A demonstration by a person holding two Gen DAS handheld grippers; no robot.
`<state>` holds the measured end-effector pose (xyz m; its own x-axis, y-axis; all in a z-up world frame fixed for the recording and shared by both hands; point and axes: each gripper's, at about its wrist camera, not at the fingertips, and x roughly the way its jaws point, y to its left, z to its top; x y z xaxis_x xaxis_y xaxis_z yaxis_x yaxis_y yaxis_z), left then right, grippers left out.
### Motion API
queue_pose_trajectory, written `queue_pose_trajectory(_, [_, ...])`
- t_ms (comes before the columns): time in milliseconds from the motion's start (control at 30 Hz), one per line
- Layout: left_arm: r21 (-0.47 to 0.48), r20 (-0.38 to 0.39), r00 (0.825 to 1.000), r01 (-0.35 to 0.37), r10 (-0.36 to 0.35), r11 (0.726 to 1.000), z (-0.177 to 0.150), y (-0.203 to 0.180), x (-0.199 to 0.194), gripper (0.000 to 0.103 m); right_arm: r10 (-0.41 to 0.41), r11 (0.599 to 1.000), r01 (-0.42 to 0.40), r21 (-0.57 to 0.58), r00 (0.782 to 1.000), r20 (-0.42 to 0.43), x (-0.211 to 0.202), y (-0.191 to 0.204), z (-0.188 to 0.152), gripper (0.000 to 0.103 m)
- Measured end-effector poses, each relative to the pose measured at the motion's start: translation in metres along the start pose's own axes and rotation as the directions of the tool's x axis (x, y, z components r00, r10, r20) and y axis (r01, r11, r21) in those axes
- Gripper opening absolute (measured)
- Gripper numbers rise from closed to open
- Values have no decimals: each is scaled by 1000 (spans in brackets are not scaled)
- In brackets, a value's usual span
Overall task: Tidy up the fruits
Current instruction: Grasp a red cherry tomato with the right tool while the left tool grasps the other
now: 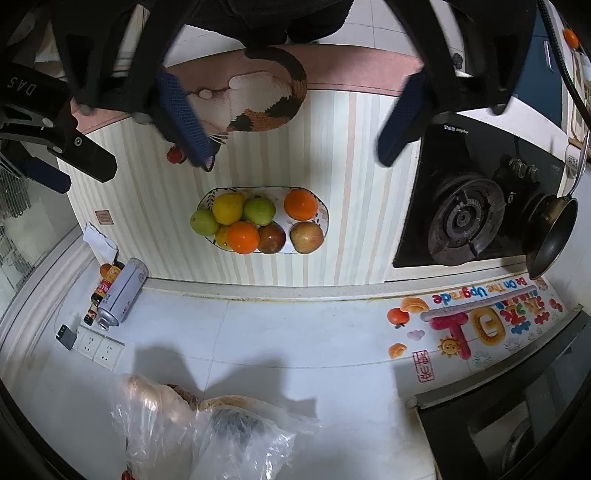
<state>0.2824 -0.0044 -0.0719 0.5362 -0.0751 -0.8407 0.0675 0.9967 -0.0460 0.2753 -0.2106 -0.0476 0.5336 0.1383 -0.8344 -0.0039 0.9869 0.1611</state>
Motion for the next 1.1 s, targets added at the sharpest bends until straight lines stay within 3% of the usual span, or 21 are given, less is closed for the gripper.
queue_pose_trajectory(233, [12,-16,999,-45,45,999,12,-8,30,103,2,994,2,108,999,-36,34,-49,0,96])
queue_pose_trajectory(367, [66,-41,992,-117,120,991,12,-25,69,103,-33,985,51,164,993,-113,79,-91,-14,96])
queue_pose_trajectory(467, [145,-112,980,-147,164,978,1,-49,115,103,-24,973,71,219,978,-209,125,-122,-38,96])
queue_pose_trajectory(533, [198,-168,969,-145,179,969,-8,-64,143,103,-3,963,76,259,963,-271,156,-141,-57,81])
queue_pose_trajectory(600, [243,-220,956,-139,194,960,-19,-77,168,103,20,953,83,293,944,-330,186,-155,-78,76])
queue_pose_trajectory(767, [319,-310,928,-103,207,942,-36,-106,212,103,76,943,56,329,924,-375,228,-162,-111,54])
queue_pose_trajectory(833, [351,-315,923,-104,222,931,-38,-116,223,103,79,945,53,322,921,-382,238,-160,-119,38])
queue_pose_trajectory(867, [365,-314,922,-102,225,926,-38,-120,227,103,79,947,51,318,921,-382,242,-159,-122,36])
queue_pose_trajectory(933, [387,-308,923,-100,230,916,-35,-129,231,103,45,957,61,285,935,-352,240,-155,-123,22])
queue_pose_trajectory(1100, [400,-343,922,-31,180,916,-26,-153,242,103,27,943,79,324,950,-311,226,-169,-125,22])
